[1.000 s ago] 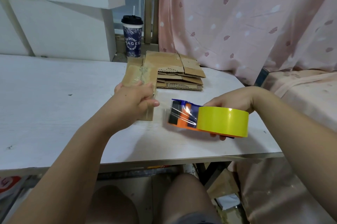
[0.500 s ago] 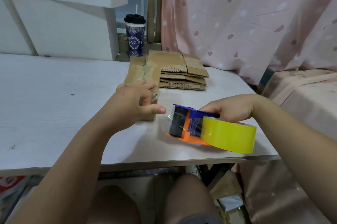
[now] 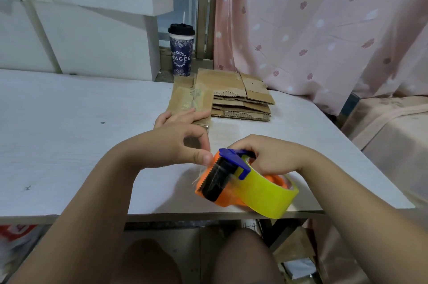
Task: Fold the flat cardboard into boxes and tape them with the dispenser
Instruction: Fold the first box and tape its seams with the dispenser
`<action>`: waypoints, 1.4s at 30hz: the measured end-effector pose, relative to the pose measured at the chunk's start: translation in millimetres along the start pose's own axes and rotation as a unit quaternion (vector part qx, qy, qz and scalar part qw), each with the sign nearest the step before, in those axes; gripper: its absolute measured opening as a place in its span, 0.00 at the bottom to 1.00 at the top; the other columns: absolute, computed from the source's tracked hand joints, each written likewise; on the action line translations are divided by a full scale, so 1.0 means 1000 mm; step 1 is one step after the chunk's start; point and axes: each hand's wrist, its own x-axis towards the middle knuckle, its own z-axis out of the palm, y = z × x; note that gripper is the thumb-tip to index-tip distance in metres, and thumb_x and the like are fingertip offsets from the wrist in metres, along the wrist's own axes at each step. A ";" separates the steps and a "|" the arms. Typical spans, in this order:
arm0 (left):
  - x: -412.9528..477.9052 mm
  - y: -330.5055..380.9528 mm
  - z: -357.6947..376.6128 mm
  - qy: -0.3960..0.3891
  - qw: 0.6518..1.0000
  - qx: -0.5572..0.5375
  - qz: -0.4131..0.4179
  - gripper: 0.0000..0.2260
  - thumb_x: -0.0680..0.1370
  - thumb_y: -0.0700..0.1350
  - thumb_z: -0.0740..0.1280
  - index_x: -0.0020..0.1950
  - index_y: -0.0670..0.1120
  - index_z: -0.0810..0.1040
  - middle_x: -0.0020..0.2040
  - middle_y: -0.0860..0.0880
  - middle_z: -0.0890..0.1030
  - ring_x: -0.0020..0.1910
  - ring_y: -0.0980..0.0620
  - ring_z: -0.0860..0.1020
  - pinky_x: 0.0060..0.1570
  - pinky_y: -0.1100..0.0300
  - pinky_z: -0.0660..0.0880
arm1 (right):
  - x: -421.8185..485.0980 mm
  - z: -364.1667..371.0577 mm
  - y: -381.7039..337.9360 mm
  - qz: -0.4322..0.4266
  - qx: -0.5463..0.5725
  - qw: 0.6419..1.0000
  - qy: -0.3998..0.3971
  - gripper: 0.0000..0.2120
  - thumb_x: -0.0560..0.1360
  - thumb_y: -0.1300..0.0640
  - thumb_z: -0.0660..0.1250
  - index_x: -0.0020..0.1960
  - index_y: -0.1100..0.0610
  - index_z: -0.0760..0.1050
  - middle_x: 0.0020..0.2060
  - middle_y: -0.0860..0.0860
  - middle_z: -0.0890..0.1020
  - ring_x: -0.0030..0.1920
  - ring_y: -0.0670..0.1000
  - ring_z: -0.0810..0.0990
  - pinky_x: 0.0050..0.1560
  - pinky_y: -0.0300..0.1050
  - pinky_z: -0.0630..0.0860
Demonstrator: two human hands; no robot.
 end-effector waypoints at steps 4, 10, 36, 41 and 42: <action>-0.001 -0.006 -0.003 -0.006 1.000 -0.013 0.004 0.21 0.58 0.73 0.66 0.43 0.62 0.79 0.65 0.79 0.50 0.68 0.76 0.40 0.68 0.59 0.32 | -0.002 -0.004 0.004 0.029 -0.048 0.998 0.036 0.23 0.69 0.71 0.58 0.40 0.42 0.77 0.34 0.41 0.79 0.35 0.42 0.75 0.39 0.38 0.72; 0.003 -0.004 0.006 0.037 0.999 0.017 -0.006 0.17 0.61 0.70 0.63 0.38 0.60 0.78 0.69 0.73 0.54 0.68 0.76 0.45 0.65 0.64 0.32 | -0.020 -0.029 0.026 0.151 -0.146 0.974 0.084 0.15 0.72 0.65 0.59 0.47 0.50 0.80 0.41 0.49 0.82 0.43 0.49 0.78 0.47 0.46 0.75; 0.010 0.004 0.020 0.129 0.989 0.067 -0.033 0.18 0.55 0.76 0.56 0.33 0.68 0.75 0.67 0.71 0.56 0.71 0.61 0.50 0.67 0.58 0.35 | -0.034 -0.045 0.048 0.188 0.051 0.966 -0.170 0.07 0.75 0.64 0.66 0.52 0.65 0.77 0.37 0.48 0.81 0.36 0.43 0.78 0.38 0.36 0.74; 0.010 0.009 0.013 0.080 0.994 0.062 -0.050 0.16 0.58 0.74 0.59 0.37 0.68 0.77 0.71 0.67 0.58 0.73 0.60 0.49 0.70 0.53 0.36 | -0.028 -0.055 0.043 0.239 0.021 0.950 -0.199 0.05 0.72 0.61 0.67 0.48 0.60 0.76 0.35 0.50 0.79 0.30 0.42 0.77 0.32 0.34 0.74; 0.011 0.010 0.011 0.067 0.995 0.054 -0.054 0.15 0.60 0.73 0.61 0.38 0.68 0.77 0.72 0.66 0.58 0.73 0.60 0.49 0.70 0.51 0.36 | -0.028 -0.057 0.042 0.246 0.006 0.949 -0.198 0.04 0.76 0.64 0.66 0.50 0.62 0.75 0.36 0.52 0.78 0.29 0.41 0.77 0.32 0.34 0.74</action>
